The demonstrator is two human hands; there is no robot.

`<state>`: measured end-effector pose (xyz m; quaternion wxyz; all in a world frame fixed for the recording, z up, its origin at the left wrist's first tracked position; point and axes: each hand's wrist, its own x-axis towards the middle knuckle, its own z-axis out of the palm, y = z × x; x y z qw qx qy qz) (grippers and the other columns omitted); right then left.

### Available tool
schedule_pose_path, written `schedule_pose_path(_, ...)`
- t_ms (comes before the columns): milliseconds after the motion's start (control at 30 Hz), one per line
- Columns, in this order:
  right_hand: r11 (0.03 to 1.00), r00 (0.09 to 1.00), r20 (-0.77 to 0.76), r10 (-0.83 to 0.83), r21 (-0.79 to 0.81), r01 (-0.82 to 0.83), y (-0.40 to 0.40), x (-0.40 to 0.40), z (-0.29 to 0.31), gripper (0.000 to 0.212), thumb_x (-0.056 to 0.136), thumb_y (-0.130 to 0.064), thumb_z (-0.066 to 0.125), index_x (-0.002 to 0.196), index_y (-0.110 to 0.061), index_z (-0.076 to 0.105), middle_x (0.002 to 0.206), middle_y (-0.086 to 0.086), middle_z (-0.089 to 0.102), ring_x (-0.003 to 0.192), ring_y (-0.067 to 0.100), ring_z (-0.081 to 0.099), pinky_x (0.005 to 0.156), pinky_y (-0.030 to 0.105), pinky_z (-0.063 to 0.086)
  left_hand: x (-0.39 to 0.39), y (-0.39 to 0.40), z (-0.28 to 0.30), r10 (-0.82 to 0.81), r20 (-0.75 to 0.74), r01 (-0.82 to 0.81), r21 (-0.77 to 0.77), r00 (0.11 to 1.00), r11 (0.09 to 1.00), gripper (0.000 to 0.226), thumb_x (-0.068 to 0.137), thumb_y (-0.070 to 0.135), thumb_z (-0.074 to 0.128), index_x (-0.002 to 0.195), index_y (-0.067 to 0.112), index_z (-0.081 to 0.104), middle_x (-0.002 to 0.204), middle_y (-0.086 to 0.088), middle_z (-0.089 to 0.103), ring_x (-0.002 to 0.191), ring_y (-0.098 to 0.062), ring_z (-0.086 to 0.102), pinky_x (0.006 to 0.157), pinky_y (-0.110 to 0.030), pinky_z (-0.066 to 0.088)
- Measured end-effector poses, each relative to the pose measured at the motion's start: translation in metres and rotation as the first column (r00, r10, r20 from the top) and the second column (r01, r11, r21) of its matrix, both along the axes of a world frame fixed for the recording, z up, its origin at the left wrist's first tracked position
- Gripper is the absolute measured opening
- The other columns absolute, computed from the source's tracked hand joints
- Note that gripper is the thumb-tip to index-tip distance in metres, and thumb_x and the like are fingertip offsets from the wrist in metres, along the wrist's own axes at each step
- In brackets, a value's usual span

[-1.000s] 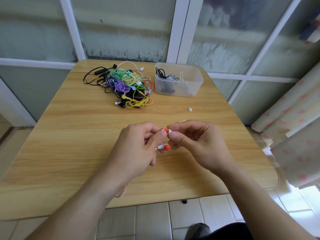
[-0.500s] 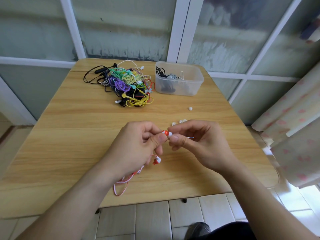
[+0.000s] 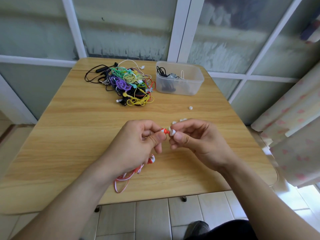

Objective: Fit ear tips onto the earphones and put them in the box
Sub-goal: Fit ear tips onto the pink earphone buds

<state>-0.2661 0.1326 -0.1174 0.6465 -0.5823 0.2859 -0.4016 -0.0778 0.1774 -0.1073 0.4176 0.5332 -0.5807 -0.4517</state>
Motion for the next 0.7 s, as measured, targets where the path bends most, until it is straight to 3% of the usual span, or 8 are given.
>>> schedule_pose_path(133,0.998,0.998,-0.058,-0.017,-0.057,0.013,0.0023,0.0006,-0.0002,0.017,0.074,-0.009,0.074,0.09,-0.012,0.077,0.086,0.012,0.074,0.072,0.025,0.069,0.068,0.031,0.058,-0.0023,0.002,0.0021,-0.022,0.048,0.023,-0.02,0.999,1.0,0.014,0.093,0.018,0.062,0.081,0.011,0.063,0.061,-0.005,0.065,0.032,-0.01,0.043,0.039,-0.021,0.036)
schedule_pose_path(333,0.996,0.99,-0.14,-0.008,-0.086,-0.004,0.0021,-0.0033,0.0011,0.015,0.074,-0.008,0.074,0.088,-0.01,0.078,0.085,0.014,0.075,0.068,0.025,0.07,0.069,0.031,0.058,-0.0023,0.004,0.0036,-0.074,0.162,0.08,-0.03,0.984,0.996,0.016,0.094,0.018,0.06,0.081,0.011,0.064,0.059,-0.002,0.063,0.032,-0.005,0.044,0.039,-0.015,0.033)
schedule_pose_path(500,0.997,0.995,-0.098,0.008,-0.08,-0.016,0.0023,-0.003,-0.0024,0.017,0.071,-0.017,0.078,0.087,-0.012,0.079,0.083,0.023,0.072,0.065,0.024,0.068,0.068,0.032,0.056,-0.004,0.0042,0.0036,-0.094,0.227,0.105,-0.036,0.969,0.994,0.017,0.095,0.016,0.059,0.078,0.016,0.063,0.058,-0.001,0.06,0.035,-0.01,0.048,0.038,-0.022,0.037)
schedule_pose_path(600,0.997,0.998,-0.042,0.043,-0.063,-0.045,0.0028,-0.0005,-0.0045,0.019,0.071,-0.023,0.08,0.087,-0.012,0.079,0.082,0.012,0.075,0.063,0.021,0.068,0.066,0.03,0.056,-0.0043,0.0054,0.0058,-0.106,0.178,0.108,-0.001,0.978,0.994,0.018,0.095,0.016,0.058,0.078,0.016,0.063,0.061,-0.006,0.061,0.032,-0.008,0.045,0.039,-0.031,0.039)
schedule_pose_path(700,0.997,0.998,-0.024,0.059,-0.044,-0.06,0.0027,0.001,-0.0046,0.022,0.07,-0.027,0.082,0.087,-0.013,0.079,0.083,0.01,0.075,0.063,0.021,0.068,0.066,0.03,0.056,-0.0035,0.0074,0.0062,-0.112,0.15,0.111,0.015,0.982,0.994,0.019,0.095,0.016,0.058,0.077,0.016,0.063,0.06,-0.005,0.061,0.032,-0.008,0.044,0.037,-0.031,0.038)
